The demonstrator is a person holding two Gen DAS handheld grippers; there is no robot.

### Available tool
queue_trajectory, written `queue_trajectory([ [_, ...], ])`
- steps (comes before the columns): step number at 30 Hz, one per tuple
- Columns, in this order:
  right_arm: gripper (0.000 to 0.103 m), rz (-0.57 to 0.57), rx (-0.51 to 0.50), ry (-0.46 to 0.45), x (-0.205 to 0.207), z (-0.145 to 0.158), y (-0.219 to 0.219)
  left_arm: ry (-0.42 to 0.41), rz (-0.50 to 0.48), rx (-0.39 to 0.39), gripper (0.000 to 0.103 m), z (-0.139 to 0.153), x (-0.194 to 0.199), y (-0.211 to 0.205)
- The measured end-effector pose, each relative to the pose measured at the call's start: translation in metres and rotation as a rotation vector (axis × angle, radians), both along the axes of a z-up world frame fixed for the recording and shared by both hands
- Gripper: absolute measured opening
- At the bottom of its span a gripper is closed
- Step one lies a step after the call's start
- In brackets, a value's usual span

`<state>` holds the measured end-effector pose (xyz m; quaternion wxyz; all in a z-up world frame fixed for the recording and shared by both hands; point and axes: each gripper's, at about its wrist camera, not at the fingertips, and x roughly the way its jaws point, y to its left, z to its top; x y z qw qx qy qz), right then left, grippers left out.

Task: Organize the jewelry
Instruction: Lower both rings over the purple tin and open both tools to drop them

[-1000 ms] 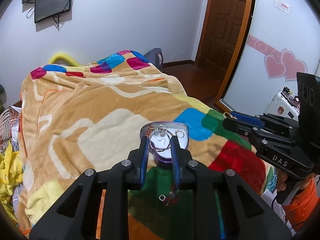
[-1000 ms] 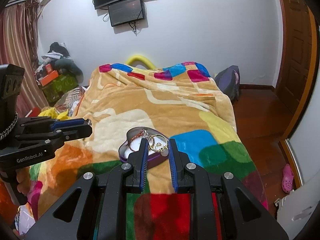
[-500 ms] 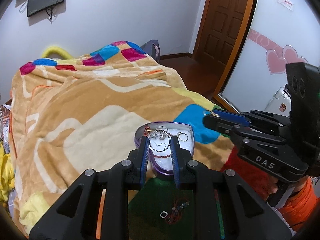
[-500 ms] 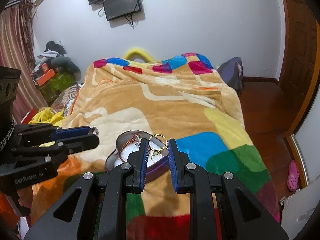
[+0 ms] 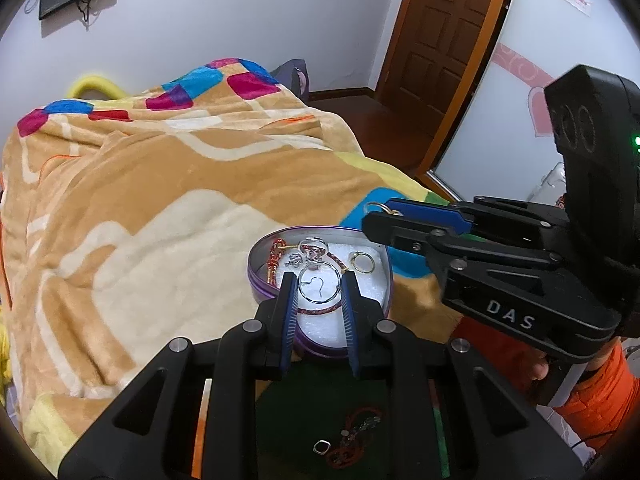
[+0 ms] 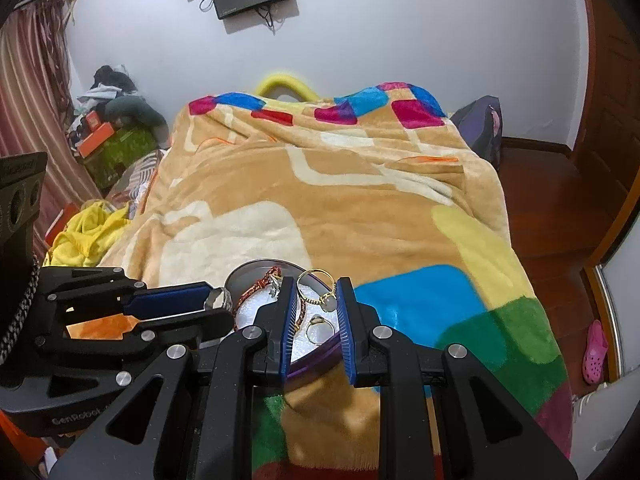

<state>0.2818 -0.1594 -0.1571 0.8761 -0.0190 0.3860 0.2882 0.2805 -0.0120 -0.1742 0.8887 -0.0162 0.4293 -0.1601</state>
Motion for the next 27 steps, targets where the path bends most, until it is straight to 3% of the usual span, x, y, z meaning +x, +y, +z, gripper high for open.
queue_trajectory([
  [17,0.018,0.048,-0.033,0.067,0.003,-0.009,0.006,0.008,-0.034,-0.004,0.021,-0.002,-0.003,-0.003],
  [27,0.022,0.018,-0.044,0.029,-0.006,0.006,-0.001,-0.033,0.013,0.021,0.021,0.015,-0.019,0.004],
])
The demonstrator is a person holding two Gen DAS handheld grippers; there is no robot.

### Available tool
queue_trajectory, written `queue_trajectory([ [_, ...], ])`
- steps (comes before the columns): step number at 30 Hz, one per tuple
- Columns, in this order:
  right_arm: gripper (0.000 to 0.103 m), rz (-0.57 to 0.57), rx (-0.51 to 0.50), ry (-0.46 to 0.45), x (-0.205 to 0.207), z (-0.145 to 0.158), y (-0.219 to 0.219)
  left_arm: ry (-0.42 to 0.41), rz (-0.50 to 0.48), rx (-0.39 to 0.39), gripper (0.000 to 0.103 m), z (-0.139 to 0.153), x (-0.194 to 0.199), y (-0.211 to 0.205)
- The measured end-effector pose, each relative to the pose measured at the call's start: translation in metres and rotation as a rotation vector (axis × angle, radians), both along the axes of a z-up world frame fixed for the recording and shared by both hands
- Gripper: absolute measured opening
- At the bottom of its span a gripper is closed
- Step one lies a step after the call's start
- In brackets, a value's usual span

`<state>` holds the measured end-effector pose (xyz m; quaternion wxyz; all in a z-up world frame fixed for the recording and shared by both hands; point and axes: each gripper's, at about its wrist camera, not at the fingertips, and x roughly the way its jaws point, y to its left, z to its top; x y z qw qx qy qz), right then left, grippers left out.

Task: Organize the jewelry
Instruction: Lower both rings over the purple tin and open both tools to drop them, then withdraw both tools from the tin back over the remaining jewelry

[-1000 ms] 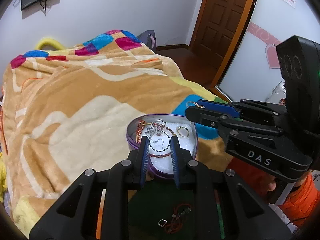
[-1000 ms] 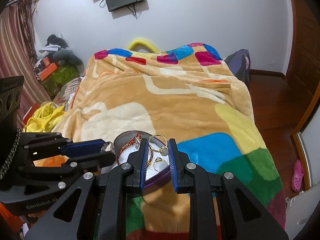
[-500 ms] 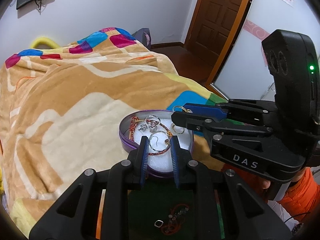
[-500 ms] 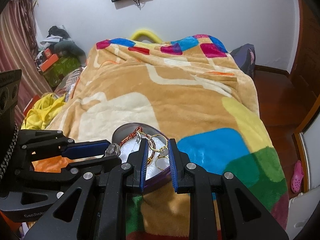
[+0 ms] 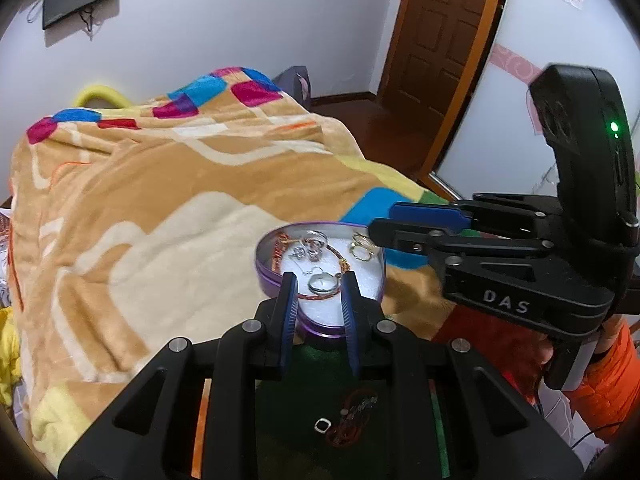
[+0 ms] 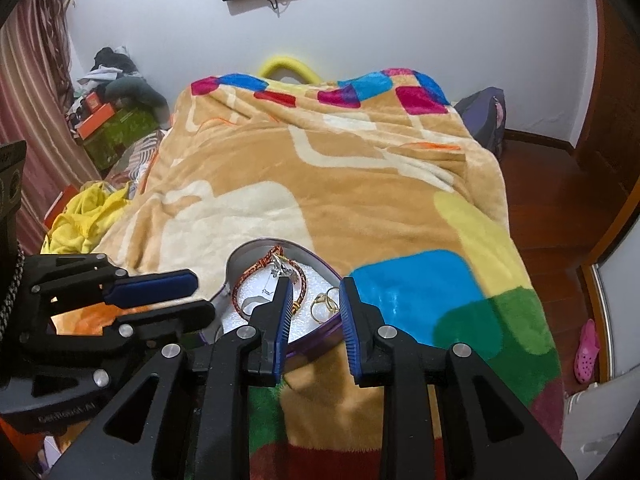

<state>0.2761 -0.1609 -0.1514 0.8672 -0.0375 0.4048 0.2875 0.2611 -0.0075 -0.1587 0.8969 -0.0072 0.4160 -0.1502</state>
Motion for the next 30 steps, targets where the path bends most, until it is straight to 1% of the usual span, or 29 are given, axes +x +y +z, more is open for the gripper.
queue_trajectory([
  [2,0.023,-0.007,0.004,-0.011,-0.004,0.006,-0.002,-0.009,0.014,-0.004,0.022,0.006,-0.004,0.005],
  [4,0.027,-0.014,0.005,-0.024,-0.008,0.011,-0.003,-0.018,0.031,-0.005,0.024,0.012,-0.007,0.009],
  [6,0.036,-0.022,0.015,-0.037,-0.014,0.016,-0.005,-0.025,0.048,-0.009,0.025,0.018,-0.012,0.014],
  [8,0.039,-0.028,0.028,-0.052,-0.02,0.023,-0.008,-0.03,0.059,-0.014,0.028,0.022,-0.017,0.017],
  [13,0.04,-0.038,0.02,-0.088,-0.035,0.034,-0.01,-0.033,0.065,-0.029,0.029,0.03,-0.03,0.021],
  [16,0.04,-0.039,0.017,-0.091,-0.043,0.035,-0.01,-0.038,0.062,-0.008,0.029,0.032,-0.041,0.018],
  [20,0.04,-0.032,0.014,-0.08,-0.054,0.032,-0.008,-0.037,0.061,0.022,0.029,0.031,-0.054,0.016],
  [23,0.041,-0.017,0.008,-0.059,-0.061,0.026,-0.005,-0.025,0.066,0.024,0.029,0.027,-0.063,0.019],
  [27,0.042,0.046,0.006,-0.003,-0.071,0.009,0.006,0.003,0.092,0.009,0.029,0.018,-0.073,0.03],
  [29,0.046,0.08,-0.009,0.022,-0.075,-0.003,0.016,0.015,0.101,0.003,0.029,0.014,-0.077,0.034],
  [30,0.047,0.091,-0.018,0.029,-0.077,-0.007,0.02,0.023,0.105,0.001,0.029,0.011,-0.078,0.036],
])
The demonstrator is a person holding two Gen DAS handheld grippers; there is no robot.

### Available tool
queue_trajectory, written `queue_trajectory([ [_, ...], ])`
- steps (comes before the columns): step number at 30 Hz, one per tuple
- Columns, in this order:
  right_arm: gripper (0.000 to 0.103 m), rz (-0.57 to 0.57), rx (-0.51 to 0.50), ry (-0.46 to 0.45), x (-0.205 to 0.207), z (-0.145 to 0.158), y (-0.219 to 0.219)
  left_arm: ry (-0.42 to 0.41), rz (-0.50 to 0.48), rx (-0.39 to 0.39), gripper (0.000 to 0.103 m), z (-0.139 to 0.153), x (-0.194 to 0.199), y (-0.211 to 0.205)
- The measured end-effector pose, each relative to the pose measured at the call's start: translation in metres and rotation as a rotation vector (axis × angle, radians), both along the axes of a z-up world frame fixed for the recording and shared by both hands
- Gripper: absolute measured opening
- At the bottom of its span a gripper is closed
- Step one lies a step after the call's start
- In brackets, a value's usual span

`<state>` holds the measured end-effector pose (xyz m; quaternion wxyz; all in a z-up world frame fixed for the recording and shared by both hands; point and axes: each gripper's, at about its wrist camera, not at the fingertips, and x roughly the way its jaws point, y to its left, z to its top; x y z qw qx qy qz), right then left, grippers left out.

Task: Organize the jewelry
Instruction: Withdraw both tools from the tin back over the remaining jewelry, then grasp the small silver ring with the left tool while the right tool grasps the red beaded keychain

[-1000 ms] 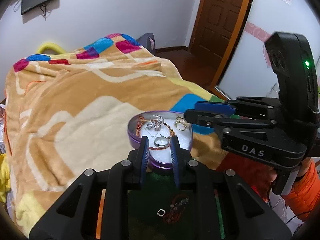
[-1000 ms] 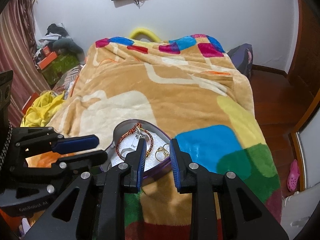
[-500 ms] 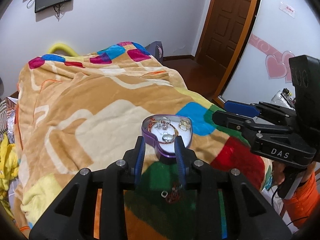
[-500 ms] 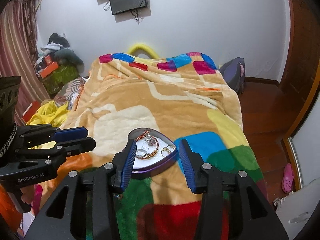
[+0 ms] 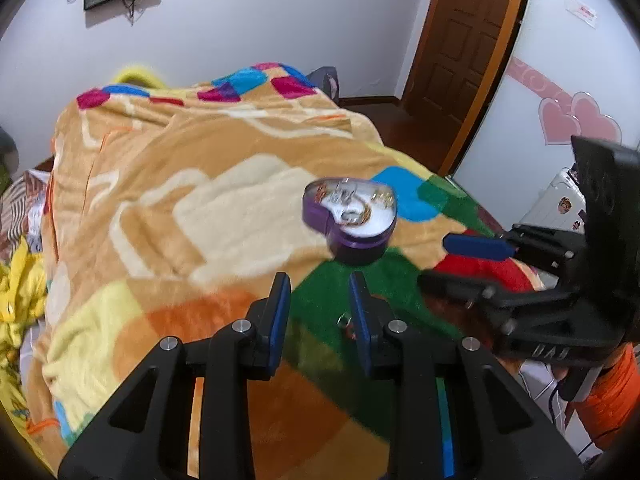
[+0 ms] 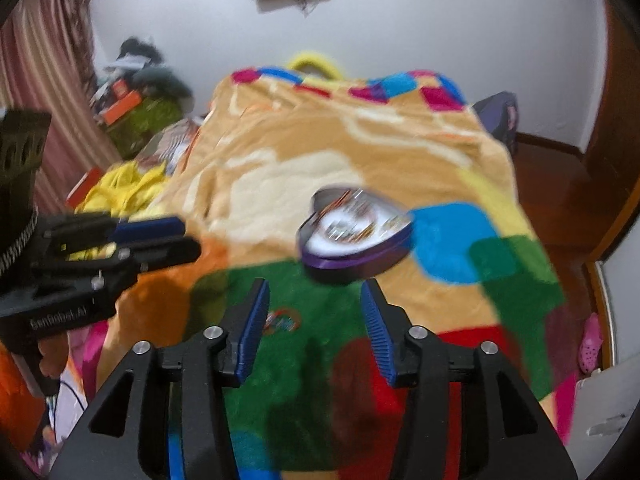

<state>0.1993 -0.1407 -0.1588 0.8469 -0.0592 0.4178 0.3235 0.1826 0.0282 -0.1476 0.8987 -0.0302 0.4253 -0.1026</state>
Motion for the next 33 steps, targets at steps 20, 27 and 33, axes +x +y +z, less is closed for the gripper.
queue_trajectory([
  [20,0.021,0.056,-0.097,0.026,-0.006,-0.047,0.038,0.093,0.036,-0.014,0.029,-0.038,-0.018,0.021],
  [27,0.004,0.075,-0.057,-0.004,-0.012,-0.04,0.034,0.118,-0.003,-0.042,0.029,-0.042,-0.009,0.006],
  [33,0.004,0.044,-0.022,-0.047,-0.013,-0.024,0.016,0.156,-0.036,-0.044,0.029,-0.054,0.001,-0.013],
])
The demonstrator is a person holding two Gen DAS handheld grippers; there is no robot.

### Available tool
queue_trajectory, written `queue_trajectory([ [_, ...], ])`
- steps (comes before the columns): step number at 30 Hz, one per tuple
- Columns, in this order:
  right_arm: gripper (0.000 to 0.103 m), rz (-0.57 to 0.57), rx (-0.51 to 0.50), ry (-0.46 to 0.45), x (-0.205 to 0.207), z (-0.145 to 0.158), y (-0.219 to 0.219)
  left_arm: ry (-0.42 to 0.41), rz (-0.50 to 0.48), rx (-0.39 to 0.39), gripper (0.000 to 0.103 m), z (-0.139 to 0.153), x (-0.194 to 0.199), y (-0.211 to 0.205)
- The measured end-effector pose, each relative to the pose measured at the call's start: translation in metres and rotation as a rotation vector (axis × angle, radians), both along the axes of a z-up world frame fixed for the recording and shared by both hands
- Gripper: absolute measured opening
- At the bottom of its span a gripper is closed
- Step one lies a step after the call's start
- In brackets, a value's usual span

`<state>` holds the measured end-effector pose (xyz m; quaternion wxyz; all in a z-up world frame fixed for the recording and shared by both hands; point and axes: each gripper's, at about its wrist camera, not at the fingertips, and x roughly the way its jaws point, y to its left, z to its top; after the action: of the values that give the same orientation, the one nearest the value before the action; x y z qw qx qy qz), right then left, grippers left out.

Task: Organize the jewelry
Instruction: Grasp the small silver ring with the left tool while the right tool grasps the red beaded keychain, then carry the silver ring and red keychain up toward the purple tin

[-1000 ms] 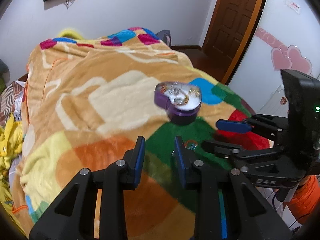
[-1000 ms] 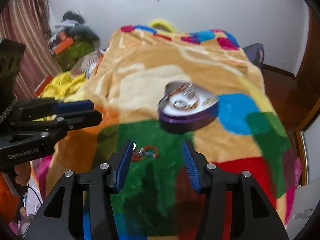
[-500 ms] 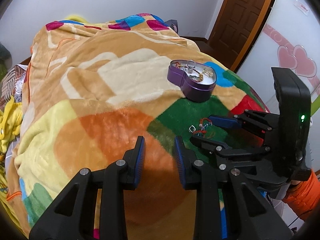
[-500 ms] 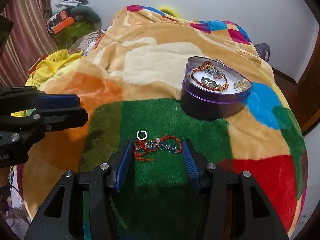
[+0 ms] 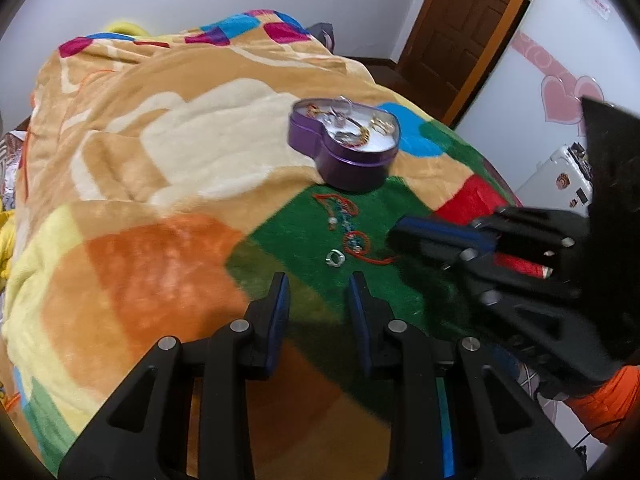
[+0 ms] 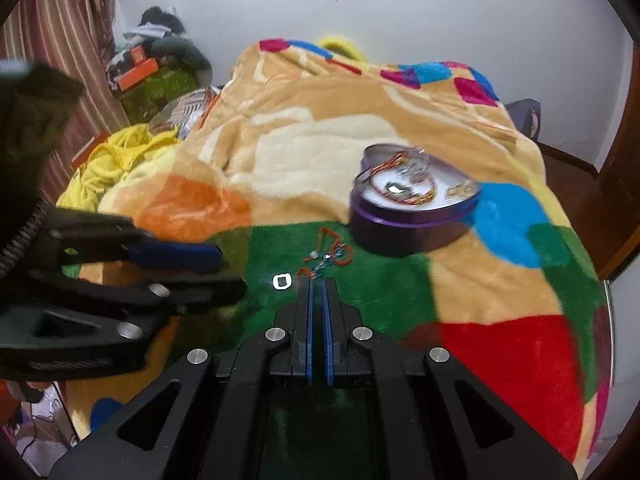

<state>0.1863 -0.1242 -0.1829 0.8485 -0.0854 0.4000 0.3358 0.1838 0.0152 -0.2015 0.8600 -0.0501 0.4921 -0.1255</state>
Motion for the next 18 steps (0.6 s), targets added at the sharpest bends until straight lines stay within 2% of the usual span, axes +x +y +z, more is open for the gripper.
queue_trajectory([
  [4,0.004,-0.029,0.0,-0.021,0.001,0.007,-0.015,0.014,-0.004,0.012,0.029,-0.008,0.008,-0.009],
  [9,0.004,-0.063,0.029,0.064,0.011,0.006,-0.031,0.02,-0.007,0.009,0.024,-0.014,0.016,-0.014],
  [13,0.005,-0.066,0.053,0.129,0.013,0.003,-0.035,0.015,-0.004,0.01,0.009,-0.018,0.017,-0.015],
  [16,0.015,-0.065,0.046,0.135,0.011,0.003,-0.029,-0.009,0.007,0.022,0.009,-0.015,0.011,-0.016],
  [18,0.032,-0.06,0.051,0.131,0.009,0.004,-0.024,-0.027,0.016,0.034,0.009,-0.012,0.005,-0.015],
])
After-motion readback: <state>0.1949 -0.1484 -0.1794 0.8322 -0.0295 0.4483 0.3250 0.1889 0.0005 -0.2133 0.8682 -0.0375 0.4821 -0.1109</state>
